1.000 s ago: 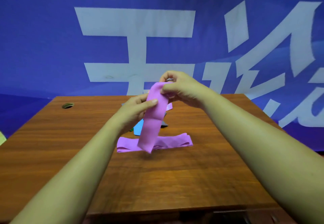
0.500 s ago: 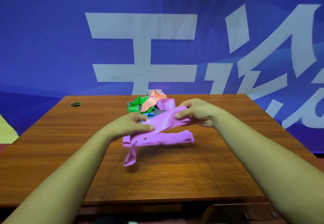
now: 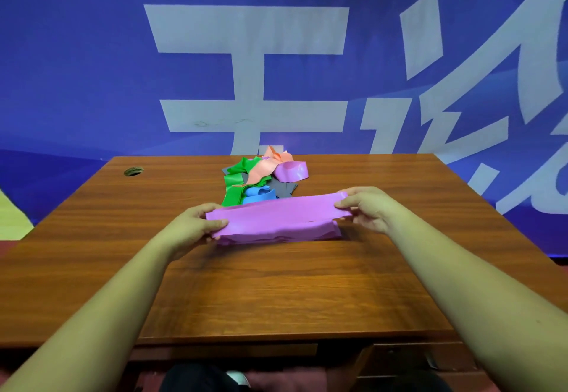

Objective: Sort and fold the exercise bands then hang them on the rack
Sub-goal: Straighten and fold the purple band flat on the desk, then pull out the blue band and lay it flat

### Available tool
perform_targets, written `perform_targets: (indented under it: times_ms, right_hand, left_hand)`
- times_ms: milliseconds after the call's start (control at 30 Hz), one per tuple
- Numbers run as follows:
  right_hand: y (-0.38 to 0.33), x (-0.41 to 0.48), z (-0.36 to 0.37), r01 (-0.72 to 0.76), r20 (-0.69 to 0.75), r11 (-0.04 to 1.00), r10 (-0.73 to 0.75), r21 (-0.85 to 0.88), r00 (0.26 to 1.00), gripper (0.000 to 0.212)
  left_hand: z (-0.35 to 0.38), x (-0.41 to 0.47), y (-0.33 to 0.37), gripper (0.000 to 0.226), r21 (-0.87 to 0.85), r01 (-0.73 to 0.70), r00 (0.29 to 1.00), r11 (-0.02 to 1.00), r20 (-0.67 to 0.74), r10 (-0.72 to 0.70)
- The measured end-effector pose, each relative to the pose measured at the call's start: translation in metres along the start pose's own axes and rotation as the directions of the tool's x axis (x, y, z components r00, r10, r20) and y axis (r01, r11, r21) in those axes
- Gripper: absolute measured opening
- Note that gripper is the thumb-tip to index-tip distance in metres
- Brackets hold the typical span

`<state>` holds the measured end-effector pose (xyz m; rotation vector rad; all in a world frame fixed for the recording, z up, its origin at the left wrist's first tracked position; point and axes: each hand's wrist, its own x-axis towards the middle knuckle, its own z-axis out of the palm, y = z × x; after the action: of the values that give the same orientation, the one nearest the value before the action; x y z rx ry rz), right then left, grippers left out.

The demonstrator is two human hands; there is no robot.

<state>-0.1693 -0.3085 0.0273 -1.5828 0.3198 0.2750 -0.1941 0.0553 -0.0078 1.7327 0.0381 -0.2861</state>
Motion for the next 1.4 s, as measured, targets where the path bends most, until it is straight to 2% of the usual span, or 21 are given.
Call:
perform_targets:
  times_ms: [100,200,333,433,567,633,733,833,900,1000,1067,1167,1233,1300,1400]
  right_hand:
    - [0.011,0.006,0.005,-0.002,-0.061,1.0,0.004,0.019,0.998,0.022]
    - [0.02,0.008,0.01,0.043,-0.134,0.999,-0.047,-0.032,0.99,0.015]
    - [0.033,0.021,0.02,0.094,-0.29,0.952,-0.182,-0.292,0.94,0.017]
    - [0.04,0.029,0.027,0.122,-0.342,0.892,-0.29,-0.436,0.894,0.014]
    - [0.051,0.036,0.03,0.161,-0.318,0.816,-0.387,-0.555,0.865,0.019]
    - [0.061,0.041,0.03,0.15,-0.32,0.805,-0.388,-0.573,0.864,0.022]
    - [0.074,0.046,0.031,0.129,-0.337,0.815,-0.371,-0.566,0.865,0.022]
    - [0.078,0.045,0.032,0.173,-0.31,0.796,-0.412,-0.58,0.857,0.024]
    - [0.083,0.044,0.034,0.228,-0.261,0.734,-0.487,-0.64,0.833,0.024]
    - [0.097,0.047,0.035,0.288,-0.193,0.62,-0.59,-0.73,0.784,0.02]
    - [0.103,0.05,0.035,0.286,-0.207,0.611,-0.608,-0.738,0.766,0.016]
    - [0.109,0.052,0.038,0.285,-0.215,0.577,-0.646,-0.765,0.733,0.015]
    - [0.113,0.051,0.042,0.253,-0.203,0.519,-0.669,-0.817,0.715,0.017]
    - [0.114,0.049,0.044,0.179,-0.212,0.449,-0.69,-0.876,0.692,0.018]
    - [0.108,0.046,0.043,0.12,-0.199,0.385,-0.69,-0.915,0.696,0.018]
  left_hand:
    - [-0.002,0.005,-0.005,0.013,-0.026,0.036,0.989,0.999,-0.139,-0.04]
    - [-0.005,0.013,-0.012,0.008,0.043,0.047,0.969,0.998,-0.244,-0.035]
    - [0.003,0.027,-0.02,0.009,0.204,0.066,0.944,0.977,-0.329,0.005]
    - [0.006,0.037,-0.024,0.009,0.317,0.092,0.924,0.944,-0.381,0.038]
    - [0.008,0.038,-0.027,0.006,0.478,0.105,0.912,0.872,-0.397,0.107]
    - [0.008,0.038,-0.032,0.006,0.514,0.121,0.919,0.849,-0.381,0.099]
    - [0.008,0.04,-0.044,0.014,0.566,0.133,0.914,0.813,-0.388,0.12]
    - [0.012,0.038,-0.049,0.026,0.595,0.085,0.907,0.799,-0.378,0.185]
    - [0.013,0.039,-0.053,0.028,0.647,0.028,0.904,0.762,-0.342,0.258]
    - [0.013,0.042,-0.064,0.013,0.754,-0.011,0.897,0.657,-0.282,0.34]
    - [0.016,0.042,-0.07,0.006,0.778,0.006,0.887,0.628,-0.294,0.356]
    - [0.026,0.038,-0.075,0.016,0.816,0.089,0.862,0.571,-0.351,0.367]
    - [0.029,0.036,-0.076,0.019,0.808,0.115,0.849,0.578,-0.383,0.366]
    - [0.026,0.036,-0.074,0.017,0.767,0.114,0.843,0.632,-0.411,0.347]
    - [0.019,0.039,-0.067,0.012,0.718,0.098,0.875,0.689,-0.392,0.283]
